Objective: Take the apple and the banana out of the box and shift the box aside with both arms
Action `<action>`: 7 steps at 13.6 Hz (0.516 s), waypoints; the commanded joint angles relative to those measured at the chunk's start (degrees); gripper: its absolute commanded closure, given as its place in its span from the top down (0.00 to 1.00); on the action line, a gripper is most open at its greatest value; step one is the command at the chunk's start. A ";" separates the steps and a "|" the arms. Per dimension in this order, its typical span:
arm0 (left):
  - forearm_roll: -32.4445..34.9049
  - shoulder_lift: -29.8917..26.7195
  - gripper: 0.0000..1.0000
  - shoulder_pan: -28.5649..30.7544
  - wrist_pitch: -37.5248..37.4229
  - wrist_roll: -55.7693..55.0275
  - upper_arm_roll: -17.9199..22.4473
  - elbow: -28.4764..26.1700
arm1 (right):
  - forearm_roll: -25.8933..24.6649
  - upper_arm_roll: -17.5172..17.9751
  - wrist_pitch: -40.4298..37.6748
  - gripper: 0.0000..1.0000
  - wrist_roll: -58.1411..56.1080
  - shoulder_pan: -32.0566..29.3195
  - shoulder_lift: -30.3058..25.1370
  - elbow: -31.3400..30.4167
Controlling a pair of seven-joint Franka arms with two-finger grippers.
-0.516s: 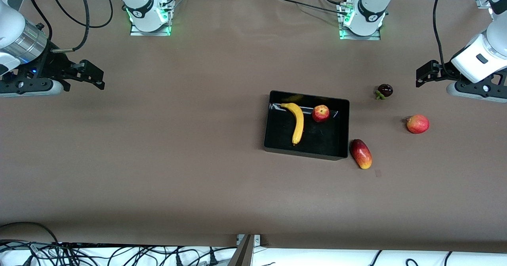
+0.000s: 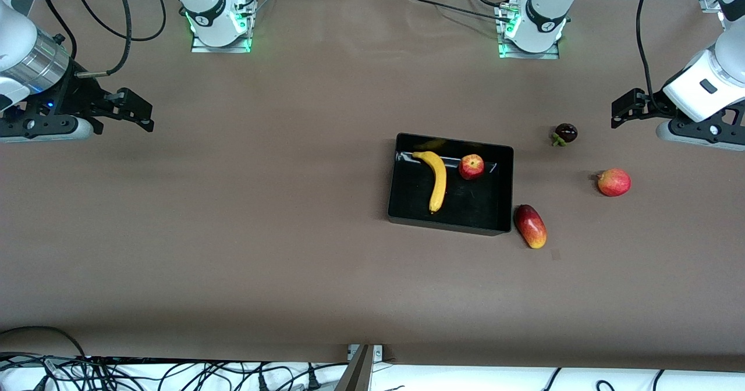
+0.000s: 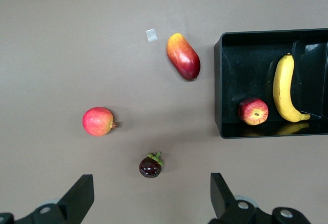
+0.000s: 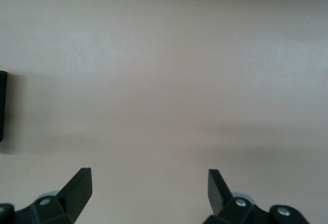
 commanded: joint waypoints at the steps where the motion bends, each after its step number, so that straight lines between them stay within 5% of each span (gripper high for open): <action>1: -0.73 0.38 1.00 -0.09 -0.18 -0.19 0.31 -0.16 | -0.86 0.02 -0.03 1.00 -0.44 0.09 0.43 0.97; 7: -1.26 1.87 1.00 -0.18 -0.09 0.60 -0.39 0.11 | -0.86 0.02 -0.03 1.00 -0.35 0.09 0.43 0.97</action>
